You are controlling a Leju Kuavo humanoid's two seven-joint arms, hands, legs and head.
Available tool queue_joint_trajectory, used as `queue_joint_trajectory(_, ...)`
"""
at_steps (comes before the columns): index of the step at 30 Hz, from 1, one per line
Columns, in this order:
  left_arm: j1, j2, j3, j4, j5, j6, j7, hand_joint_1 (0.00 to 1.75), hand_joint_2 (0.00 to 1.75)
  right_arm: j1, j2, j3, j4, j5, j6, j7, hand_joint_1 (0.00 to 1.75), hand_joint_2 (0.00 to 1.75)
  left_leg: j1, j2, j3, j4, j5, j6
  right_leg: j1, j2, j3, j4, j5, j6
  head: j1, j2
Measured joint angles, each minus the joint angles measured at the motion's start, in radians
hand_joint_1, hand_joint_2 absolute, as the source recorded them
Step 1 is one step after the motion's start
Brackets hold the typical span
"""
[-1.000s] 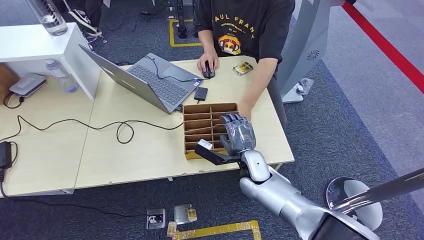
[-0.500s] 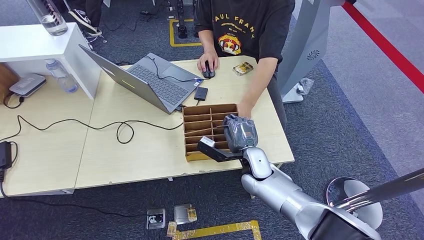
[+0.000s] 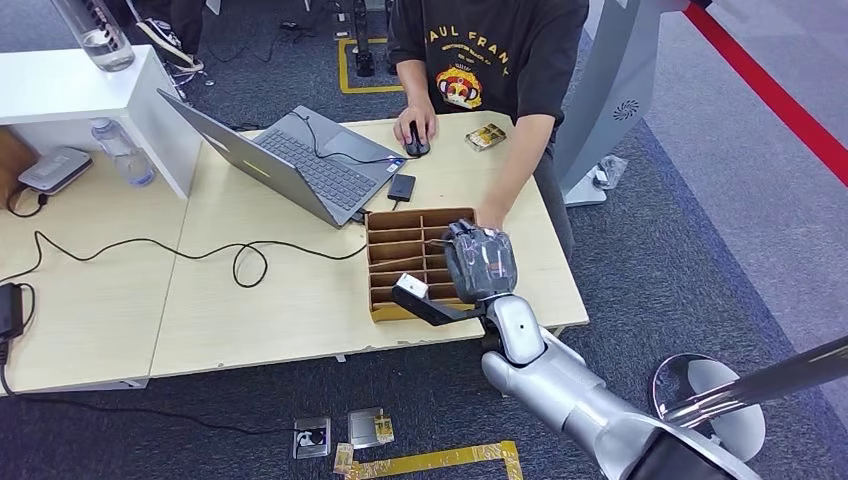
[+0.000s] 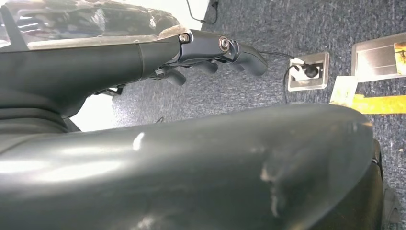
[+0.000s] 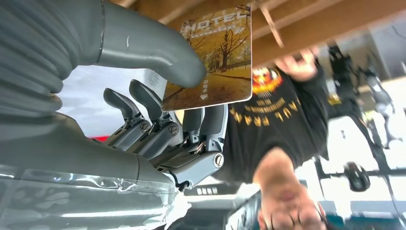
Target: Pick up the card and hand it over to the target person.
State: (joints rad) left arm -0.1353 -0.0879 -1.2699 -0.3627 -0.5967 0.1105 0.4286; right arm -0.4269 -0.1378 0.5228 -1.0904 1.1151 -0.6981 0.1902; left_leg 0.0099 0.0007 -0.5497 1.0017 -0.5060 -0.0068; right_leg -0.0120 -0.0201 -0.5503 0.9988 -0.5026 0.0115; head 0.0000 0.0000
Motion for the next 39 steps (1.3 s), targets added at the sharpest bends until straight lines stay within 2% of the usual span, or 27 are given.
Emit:
queue_joint_trajectory(8, 0.003, 0.000, 0.003, -0.002, -0.002, 0.002, -0.003, 0.00, 0.00, -0.010, 0.012, -0.029, 0.018, 0.011, 0.000, -0.006, 1.61, 1.75, 0.000, 0.001, 0.000, 0.000, 0.000, 0.000, 0.000, 0.001, 0.000, 0.000, 0.001, 0.000, 0.000, 0.000)
queue_joint_trajectory(14, 0.002, 0.001, -0.006, -0.009, -0.015, -0.003, -0.010, 0.00, 0.00, -0.108, 0.026, 0.029, 0.179, -0.054, 0.000, -0.009, 1.63, 1.75, 0.000, 0.003, 0.000, 0.000, 0.000, 0.000, 0.000, 0.002, 0.000, 0.000, 0.001, 0.000, 0.000, 0.000)
queue_joint_trajectory(22, 0.002, 0.002, -0.008, -0.016, -0.024, -0.002, -0.025, 0.00, 0.00, -0.210, 0.103, 0.021, 0.397, -0.077, 0.000, -0.062, 1.62, 1.75, 0.000, 0.004, 0.002, -0.001, 0.001, 0.000, 0.000, 0.004, 0.001, -0.001, 0.002, 0.000, 0.000, 0.000)
queue_joint_trajectory(27, 0.003, 0.002, -0.008, -0.020, -0.024, 0.001, -0.027, 0.00, 0.00, -0.244, 0.136, 0.026, 0.458, -0.067, 0.000, -0.069, 1.58, 1.75, 0.000, 0.005, 0.003, -0.002, 0.000, 0.000, 0.000, 0.006, 0.001, -0.002, 0.002, 0.000, 0.000, 0.000)
queue_joint_trajectory(29, 0.004, 0.002, -0.008, -0.022, -0.024, 0.001, -0.027, 0.00, 0.00, -0.248, 0.142, 0.020, 0.460, -0.052, 0.000, -0.072, 1.43, 1.75, 0.000, 0.004, 0.002, -0.002, 0.000, 0.000, 0.000, 0.004, 0.001, -0.001, 0.001, 0.000, 0.000, 0.000)
queue_joint_trajectory(33, 0.003, 0.002, -0.011, -0.023, -0.027, -0.005, -0.024, 0.00, 0.00, -0.237, 0.149, -0.006, 0.424, -0.019, 0.000, -0.079, 0.08, 1.75, 0.000, 0.003, 0.002, -0.001, 0.000, 0.000, 0.000, 0.003, 0.001, -0.001, 0.001, 0.000, 0.000, 0.000)
queue_joint_trajectory(34, 0.002, 0.002, -0.011, -0.023, -0.028, -0.007, -0.024, 0.00, 0.00, -0.233, 0.150, -0.013, 0.412, -0.012, 0.000, -0.085, 0.01, 1.75, 0.000, 0.002, 0.001, -0.001, 0.000, 0.000, 0.000, 0.002, 0.001, -0.001, 0.001, 0.000, 0.000, 0.000)
queue_joint_trajectory(39, 0.001, 0.003, -0.009, -0.025, -0.026, -0.009, -0.027, 0.00, 0.00, -0.207, 0.153, -0.052, 0.352, 0.008, 0.000, -0.116, 0.00, 1.75, 0.000, 0.001, 0.000, 0.000, 0.000, 0.000, 0.000, 0.001, 0.000, 0.000, 0.001, 0.000, 0.000, 0.000)
